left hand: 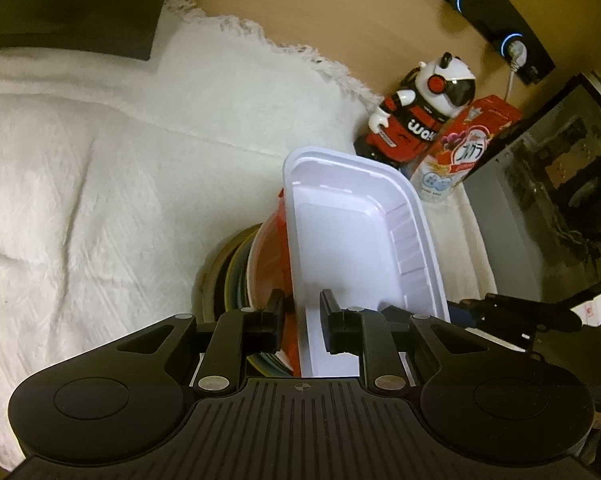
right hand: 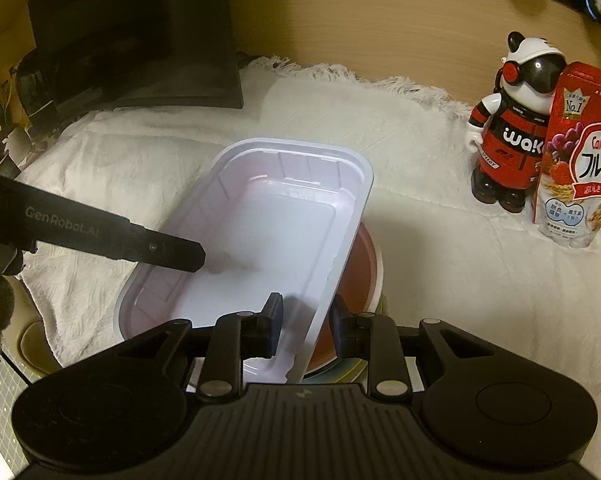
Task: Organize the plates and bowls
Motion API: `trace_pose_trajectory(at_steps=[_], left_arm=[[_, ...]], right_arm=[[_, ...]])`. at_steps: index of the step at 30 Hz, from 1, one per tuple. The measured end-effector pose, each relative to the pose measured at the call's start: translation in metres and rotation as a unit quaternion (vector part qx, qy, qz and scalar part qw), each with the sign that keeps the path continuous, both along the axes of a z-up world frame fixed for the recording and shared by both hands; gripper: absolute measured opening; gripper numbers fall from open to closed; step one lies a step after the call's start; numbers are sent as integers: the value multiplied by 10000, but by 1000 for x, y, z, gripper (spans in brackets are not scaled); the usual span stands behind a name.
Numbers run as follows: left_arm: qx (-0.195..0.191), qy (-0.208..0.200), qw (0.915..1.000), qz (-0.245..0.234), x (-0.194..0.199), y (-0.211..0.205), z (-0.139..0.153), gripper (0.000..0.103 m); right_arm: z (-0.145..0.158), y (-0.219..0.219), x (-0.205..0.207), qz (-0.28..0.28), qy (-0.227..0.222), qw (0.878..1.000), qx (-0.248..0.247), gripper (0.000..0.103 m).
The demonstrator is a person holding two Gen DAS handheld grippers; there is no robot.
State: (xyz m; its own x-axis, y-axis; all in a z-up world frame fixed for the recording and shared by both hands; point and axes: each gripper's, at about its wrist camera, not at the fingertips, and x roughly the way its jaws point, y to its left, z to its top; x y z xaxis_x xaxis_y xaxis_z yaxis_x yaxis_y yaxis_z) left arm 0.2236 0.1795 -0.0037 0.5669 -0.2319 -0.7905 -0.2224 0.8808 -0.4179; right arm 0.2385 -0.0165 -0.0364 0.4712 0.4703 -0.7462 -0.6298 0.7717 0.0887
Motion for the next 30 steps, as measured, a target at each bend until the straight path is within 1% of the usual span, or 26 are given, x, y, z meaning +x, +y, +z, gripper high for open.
trace_pose_trajectory(at_steps=[7, 16, 20, 25, 30], left_arm=[[-104, 21, 9999, -41, 0, 2, -1, 20], [-221, 30, 9997, 96, 1, 11, -2, 20], [-281, 64, 9996, 75, 5, 11, -4, 20], [-259, 18, 9996, -72, 13, 9, -1, 20], [-286, -47, 9993, -237, 22, 9, -3, 20]], right_arm=[[1, 0, 0, -42, 48, 10000, 21, 25], [3, -5, 3, -170, 188, 9996, 136, 25], [7, -8, 7, -380, 203, 9987, 259, 25], [12, -9, 15, -677, 275, 9963, 446, 25], [9, -2, 11, -716, 226, 9966, 339, 25]])
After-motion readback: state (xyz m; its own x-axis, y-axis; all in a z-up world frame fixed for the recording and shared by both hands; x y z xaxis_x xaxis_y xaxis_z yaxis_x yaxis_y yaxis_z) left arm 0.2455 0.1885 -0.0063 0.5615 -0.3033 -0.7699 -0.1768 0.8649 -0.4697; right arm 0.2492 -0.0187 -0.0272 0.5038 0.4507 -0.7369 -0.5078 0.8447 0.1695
